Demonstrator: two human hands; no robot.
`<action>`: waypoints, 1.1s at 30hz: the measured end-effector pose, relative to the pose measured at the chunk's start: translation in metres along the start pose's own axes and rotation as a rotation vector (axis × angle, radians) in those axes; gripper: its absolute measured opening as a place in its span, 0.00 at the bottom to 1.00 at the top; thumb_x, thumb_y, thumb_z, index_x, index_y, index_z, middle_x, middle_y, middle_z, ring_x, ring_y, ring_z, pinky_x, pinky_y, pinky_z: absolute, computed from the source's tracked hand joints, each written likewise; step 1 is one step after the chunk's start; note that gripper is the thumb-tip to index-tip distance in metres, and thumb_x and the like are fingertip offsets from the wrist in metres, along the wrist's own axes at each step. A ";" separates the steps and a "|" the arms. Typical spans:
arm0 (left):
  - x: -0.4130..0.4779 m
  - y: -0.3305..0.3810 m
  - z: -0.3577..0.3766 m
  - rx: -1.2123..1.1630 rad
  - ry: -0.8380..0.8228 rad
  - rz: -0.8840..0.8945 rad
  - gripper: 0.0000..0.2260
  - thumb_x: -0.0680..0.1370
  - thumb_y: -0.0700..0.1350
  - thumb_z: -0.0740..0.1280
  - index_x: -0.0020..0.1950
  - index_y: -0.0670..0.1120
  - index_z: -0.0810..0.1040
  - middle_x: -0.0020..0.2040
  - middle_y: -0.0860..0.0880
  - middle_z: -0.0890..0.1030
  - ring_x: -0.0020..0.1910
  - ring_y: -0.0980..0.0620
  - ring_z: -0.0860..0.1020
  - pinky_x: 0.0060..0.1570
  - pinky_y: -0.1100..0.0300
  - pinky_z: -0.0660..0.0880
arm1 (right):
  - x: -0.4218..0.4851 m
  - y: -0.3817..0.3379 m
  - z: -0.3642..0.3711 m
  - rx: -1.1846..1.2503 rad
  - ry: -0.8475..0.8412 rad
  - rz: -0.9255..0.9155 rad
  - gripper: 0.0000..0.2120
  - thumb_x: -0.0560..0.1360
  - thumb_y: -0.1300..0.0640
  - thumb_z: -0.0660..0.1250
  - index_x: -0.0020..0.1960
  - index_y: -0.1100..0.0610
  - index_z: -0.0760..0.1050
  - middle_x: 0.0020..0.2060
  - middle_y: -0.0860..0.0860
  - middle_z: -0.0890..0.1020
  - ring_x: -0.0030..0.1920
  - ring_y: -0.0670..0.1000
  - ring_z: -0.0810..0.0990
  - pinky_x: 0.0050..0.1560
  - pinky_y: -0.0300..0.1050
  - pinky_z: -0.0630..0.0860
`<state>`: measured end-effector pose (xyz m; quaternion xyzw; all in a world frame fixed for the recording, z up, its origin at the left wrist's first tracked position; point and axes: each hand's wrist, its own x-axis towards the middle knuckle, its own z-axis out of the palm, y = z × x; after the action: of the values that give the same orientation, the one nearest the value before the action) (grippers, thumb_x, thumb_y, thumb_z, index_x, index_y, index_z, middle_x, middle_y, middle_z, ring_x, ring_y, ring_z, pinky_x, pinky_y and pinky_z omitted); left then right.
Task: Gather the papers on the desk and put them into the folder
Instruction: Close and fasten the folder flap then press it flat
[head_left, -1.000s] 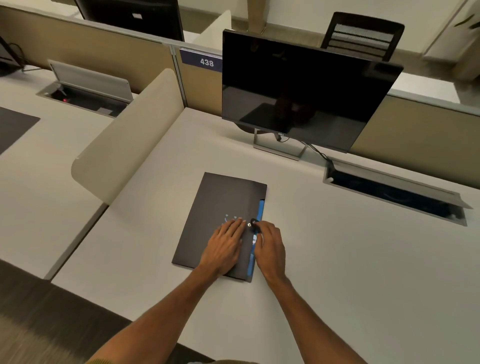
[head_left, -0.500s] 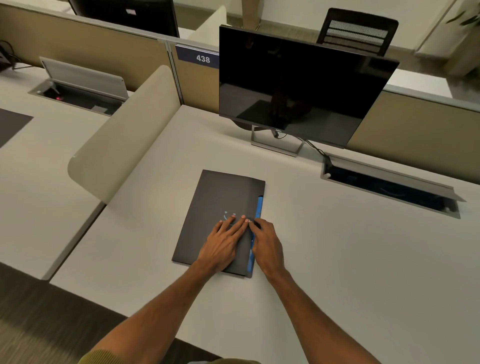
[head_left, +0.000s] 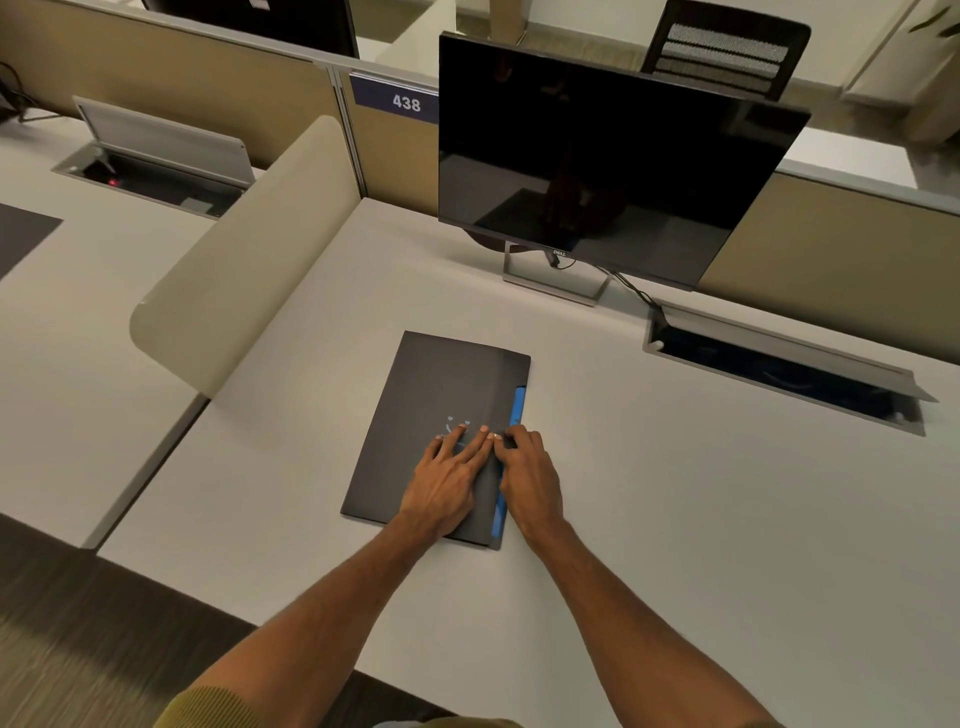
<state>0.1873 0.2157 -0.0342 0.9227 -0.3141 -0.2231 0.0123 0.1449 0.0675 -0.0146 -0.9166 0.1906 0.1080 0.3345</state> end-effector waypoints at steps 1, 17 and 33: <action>0.000 0.000 -0.001 0.003 -0.011 -0.001 0.32 0.90 0.55 0.53 0.89 0.52 0.40 0.90 0.51 0.44 0.90 0.44 0.43 0.90 0.43 0.46 | 0.000 -0.002 0.000 0.005 0.015 0.014 0.21 0.87 0.51 0.58 0.78 0.57 0.68 0.73 0.56 0.73 0.69 0.57 0.78 0.70 0.51 0.78; -0.029 -0.006 -0.006 -0.210 0.210 -0.255 0.29 0.90 0.45 0.49 0.90 0.47 0.41 0.90 0.50 0.44 0.90 0.48 0.47 0.89 0.47 0.50 | -0.023 0.017 -0.012 -0.082 0.056 -0.108 0.31 0.81 0.61 0.69 0.82 0.59 0.64 0.80 0.55 0.69 0.80 0.55 0.67 0.83 0.51 0.60; -0.011 -0.098 -0.021 -0.140 0.156 -0.186 0.30 0.91 0.55 0.48 0.89 0.47 0.40 0.90 0.49 0.42 0.90 0.49 0.44 0.90 0.49 0.48 | 0.015 -0.040 0.038 -0.407 -0.034 -0.135 0.36 0.86 0.39 0.49 0.86 0.54 0.40 0.86 0.53 0.40 0.86 0.55 0.41 0.85 0.62 0.45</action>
<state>0.2441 0.2984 -0.0268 0.9593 -0.2091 -0.1721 0.0802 0.1725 0.1164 -0.0248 -0.9739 0.0971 0.1372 0.1524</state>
